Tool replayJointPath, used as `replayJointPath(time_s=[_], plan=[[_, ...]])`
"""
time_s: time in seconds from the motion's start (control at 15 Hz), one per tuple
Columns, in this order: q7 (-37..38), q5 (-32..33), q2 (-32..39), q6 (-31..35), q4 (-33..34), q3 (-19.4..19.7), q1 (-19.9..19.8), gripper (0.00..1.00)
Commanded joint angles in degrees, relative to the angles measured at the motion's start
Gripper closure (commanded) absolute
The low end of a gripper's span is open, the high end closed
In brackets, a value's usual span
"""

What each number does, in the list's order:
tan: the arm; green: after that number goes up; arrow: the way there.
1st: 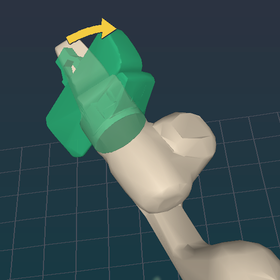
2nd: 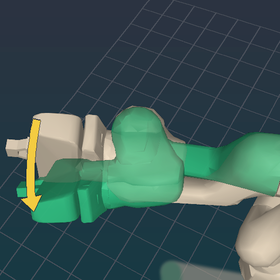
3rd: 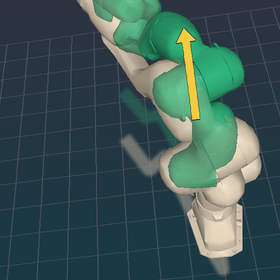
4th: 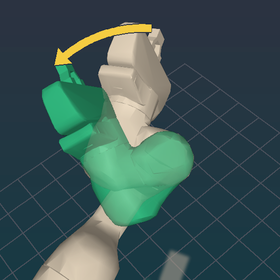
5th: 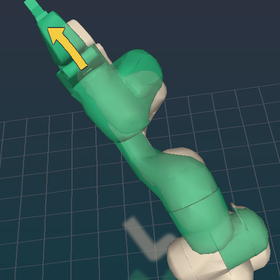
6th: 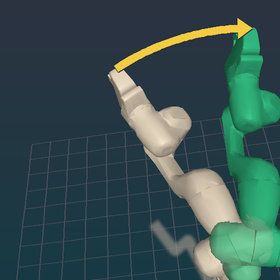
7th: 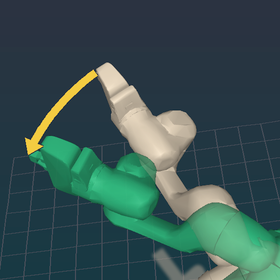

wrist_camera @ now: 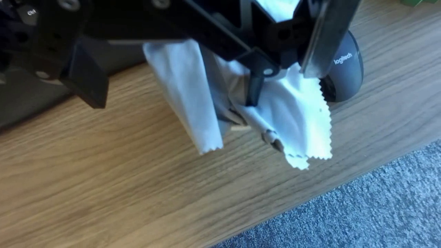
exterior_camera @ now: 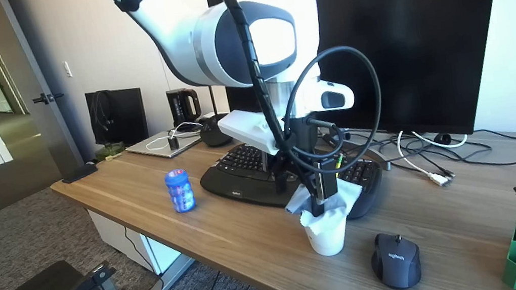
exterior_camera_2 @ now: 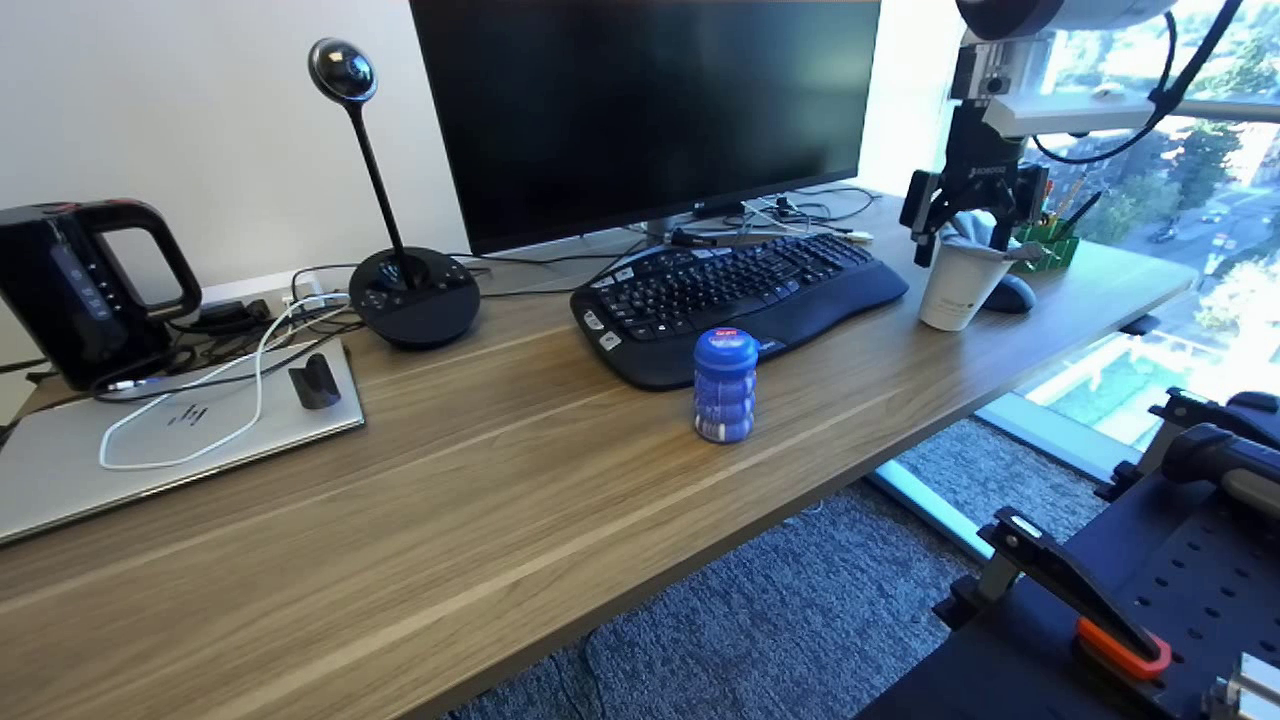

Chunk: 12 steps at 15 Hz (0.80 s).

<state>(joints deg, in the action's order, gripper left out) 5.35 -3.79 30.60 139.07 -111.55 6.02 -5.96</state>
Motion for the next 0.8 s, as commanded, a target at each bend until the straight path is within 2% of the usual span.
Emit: replayJointPath(time_s=[0.0,0.73], plan=[[0.2,0.9,1.2,-1.9,1.8,0.4,-0.1,0.00],[-2.2,0.5,-2.9,-0.4,1.0,-0.8,0.3,0.00]])
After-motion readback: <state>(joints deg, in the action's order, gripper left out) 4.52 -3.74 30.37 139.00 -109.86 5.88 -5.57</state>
